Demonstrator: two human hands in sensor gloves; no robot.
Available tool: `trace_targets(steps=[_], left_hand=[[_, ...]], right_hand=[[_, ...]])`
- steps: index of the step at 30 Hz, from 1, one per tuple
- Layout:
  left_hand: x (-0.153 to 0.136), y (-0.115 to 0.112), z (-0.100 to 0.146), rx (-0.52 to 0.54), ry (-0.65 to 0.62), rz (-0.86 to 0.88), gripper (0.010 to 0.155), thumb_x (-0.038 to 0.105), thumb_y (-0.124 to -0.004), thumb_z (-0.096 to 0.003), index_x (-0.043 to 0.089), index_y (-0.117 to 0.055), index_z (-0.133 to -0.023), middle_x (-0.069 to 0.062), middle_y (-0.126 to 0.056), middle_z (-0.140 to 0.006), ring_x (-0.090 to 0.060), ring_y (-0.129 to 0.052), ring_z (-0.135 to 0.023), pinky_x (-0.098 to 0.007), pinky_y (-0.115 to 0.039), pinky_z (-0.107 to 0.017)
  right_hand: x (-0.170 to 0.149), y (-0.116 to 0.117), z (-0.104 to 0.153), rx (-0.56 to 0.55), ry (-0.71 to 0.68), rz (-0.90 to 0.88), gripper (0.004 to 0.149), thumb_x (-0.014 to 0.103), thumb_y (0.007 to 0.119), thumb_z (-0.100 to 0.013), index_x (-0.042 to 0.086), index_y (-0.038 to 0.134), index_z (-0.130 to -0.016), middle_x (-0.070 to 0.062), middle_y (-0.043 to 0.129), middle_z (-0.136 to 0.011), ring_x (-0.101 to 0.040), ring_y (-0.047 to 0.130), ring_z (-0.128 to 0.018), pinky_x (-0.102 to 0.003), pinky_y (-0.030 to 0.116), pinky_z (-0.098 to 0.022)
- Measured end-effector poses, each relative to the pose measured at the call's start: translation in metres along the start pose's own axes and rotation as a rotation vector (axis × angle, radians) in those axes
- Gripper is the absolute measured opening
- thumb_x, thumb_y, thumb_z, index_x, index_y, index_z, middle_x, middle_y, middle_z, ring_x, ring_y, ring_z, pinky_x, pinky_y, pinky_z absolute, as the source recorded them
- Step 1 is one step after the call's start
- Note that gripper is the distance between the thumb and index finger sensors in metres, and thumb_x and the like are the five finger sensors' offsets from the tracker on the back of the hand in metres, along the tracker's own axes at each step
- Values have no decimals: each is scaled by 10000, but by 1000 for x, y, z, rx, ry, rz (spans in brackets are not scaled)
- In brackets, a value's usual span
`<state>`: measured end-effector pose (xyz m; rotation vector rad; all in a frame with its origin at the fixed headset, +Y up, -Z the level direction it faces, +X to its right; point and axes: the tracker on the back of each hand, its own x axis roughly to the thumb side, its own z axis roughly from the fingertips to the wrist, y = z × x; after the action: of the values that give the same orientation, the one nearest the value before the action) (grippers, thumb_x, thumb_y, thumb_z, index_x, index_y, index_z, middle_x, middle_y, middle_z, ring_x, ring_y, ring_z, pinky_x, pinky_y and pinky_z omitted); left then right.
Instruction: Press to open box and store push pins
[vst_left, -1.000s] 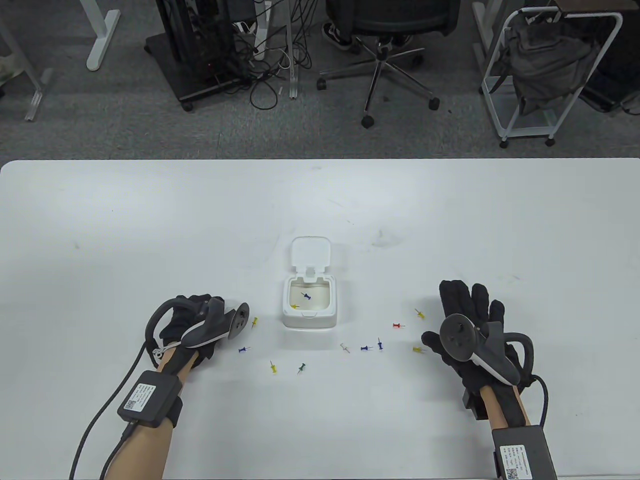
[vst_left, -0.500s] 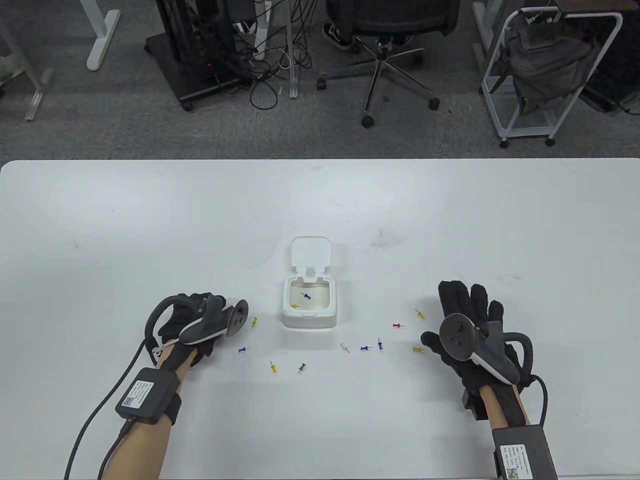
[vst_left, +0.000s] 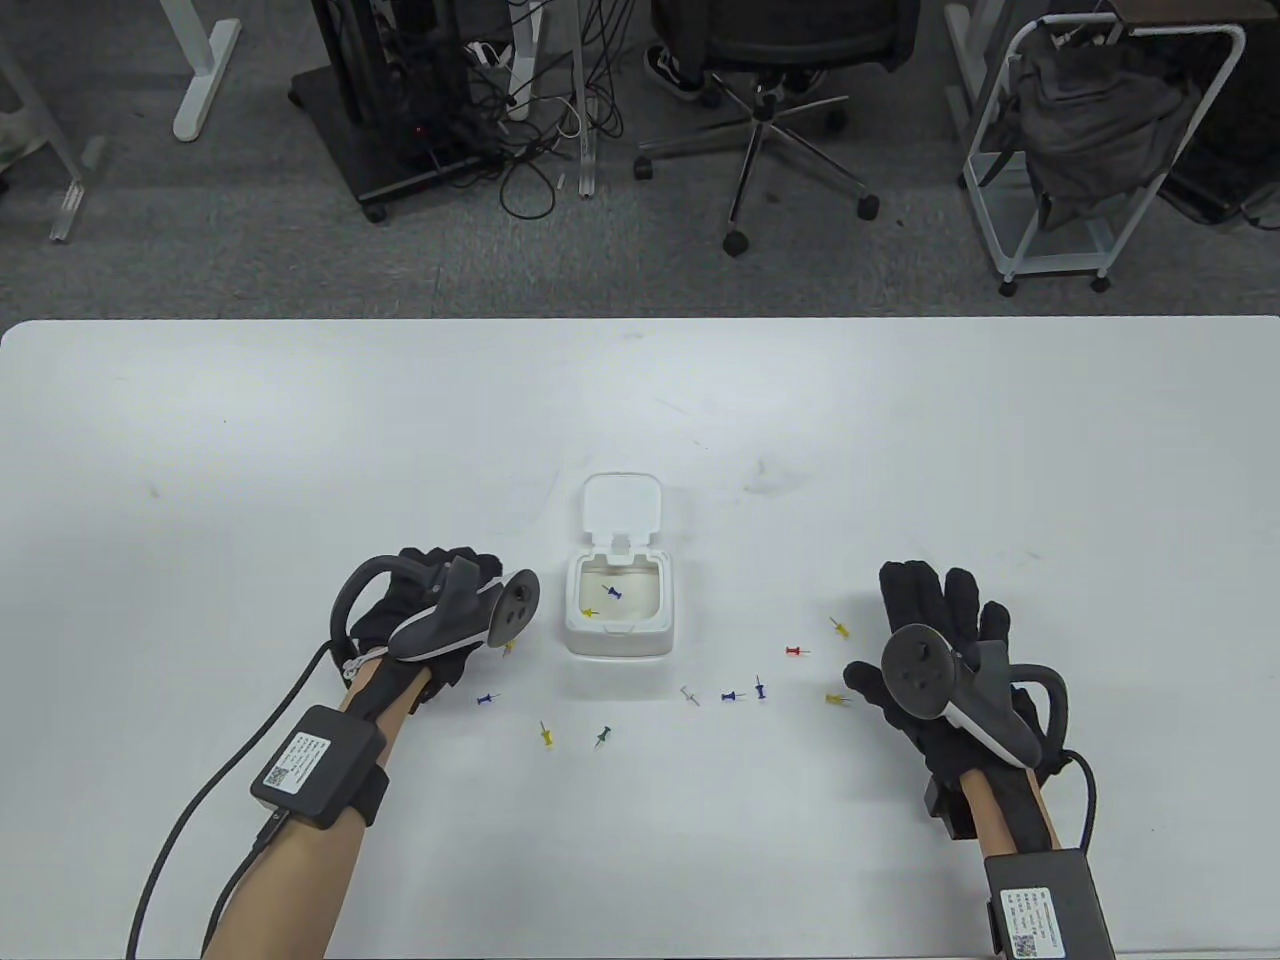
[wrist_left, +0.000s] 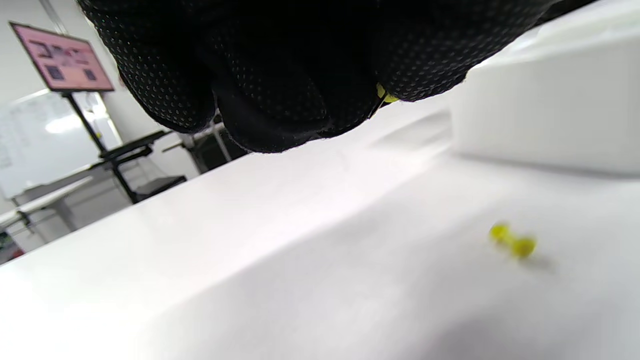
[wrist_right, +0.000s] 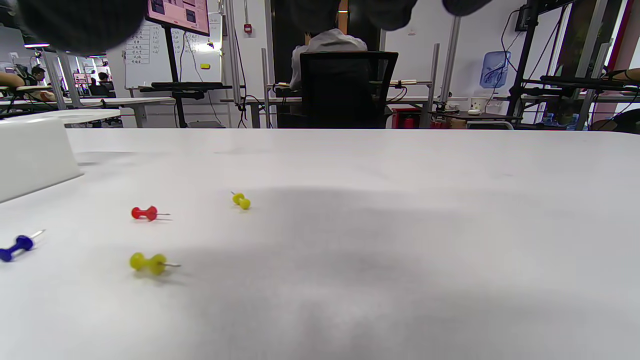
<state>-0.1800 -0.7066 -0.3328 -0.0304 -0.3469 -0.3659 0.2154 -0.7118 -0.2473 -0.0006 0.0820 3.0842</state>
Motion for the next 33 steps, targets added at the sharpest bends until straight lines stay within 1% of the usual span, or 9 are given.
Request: trace_targets(steps=[2,8,14,18,23,24,26,30,33], left_hand=[[9,9,-5,25,-17,10,439,435,-745,-485,299,-790,-899,85,-932,-841,-133,-1017,-613,-478,-826,-699],[37,29,-23,48,-61,53,438,434,-744,-489,306,-780,-907,89,-918,-859,-137,-1011,-632,-479,-816,-709],[68,43,-35,63,-111,34,435,434,-746,-492,316,-776,-910,98,-913,-871,-135,-1012,-650,-479,-814,-714],[81,47,-39,57,-137,37,434,434,-749,-494,322,-773,-913,100,-911,-878,-135,-1009,-660,-484,-805,-723],[86,45,-41,52,-143,15,431,438,-758,-498,328,-776,-914,104,-912,-882,-130,-1011,-668,-476,-807,-725],[86,45,-40,79,-139,8,450,444,-762,-498,320,-768,-931,96,-907,-898,-132,-1012,-676,-475,-806,-725],[83,45,-40,91,-135,-30,505,471,-767,-489,311,-758,-967,85,-898,-934,-125,-1012,-693,-467,-809,-727],[74,44,-37,76,-126,20,509,481,-769,-486,311,-768,-965,80,-902,-937,-134,-1014,-699,-468,-810,-724],[66,44,-34,88,-107,18,510,485,-762,-488,308,-769,-967,76,-900,-940,-137,-1013,-700,-469,-808,-723]], right_hand=[[0,-1,0,-6,-3,1,908,624,630,-406,238,148,-1071,-89,280,-1246,-476,311,-1120,-692,337,-766],[-1,-1,0,-4,2,-6,910,623,632,-406,237,144,-1071,-93,276,-1246,-477,307,-1119,-693,335,-765],[-1,0,0,-3,0,0,910,625,630,-405,236,146,-1070,-93,276,-1245,-477,308,-1119,-692,335,-765],[-1,-1,0,-8,-3,1,909,624,631,-405,235,148,-1070,-94,277,-1245,-479,309,-1118,-693,336,-764],[-1,-1,0,-8,-3,7,911,623,631,-405,235,142,-1068,-94,285,-1245,-478,318,-1119,-694,339,-762],[-1,-1,1,-14,-3,8,911,622,631,-407,238,132,-1064,-92,269,-1244,-480,315,-1119,-694,338,-762],[-1,-2,1,-38,-1,15,912,622,631,-407,241,126,-1063,-84,268,-1245,-476,322,-1122,-691,337,-764],[-1,-2,1,-30,-4,13,914,622,632,-406,240,123,-1062,-81,275,-1246,-474,324,-1123,-692,335,-764],[-1,-2,1,-26,-3,13,914,622,632,-406,239,126,-1063,-83,275,-1245,-474,322,-1123,-693,335,-764]])
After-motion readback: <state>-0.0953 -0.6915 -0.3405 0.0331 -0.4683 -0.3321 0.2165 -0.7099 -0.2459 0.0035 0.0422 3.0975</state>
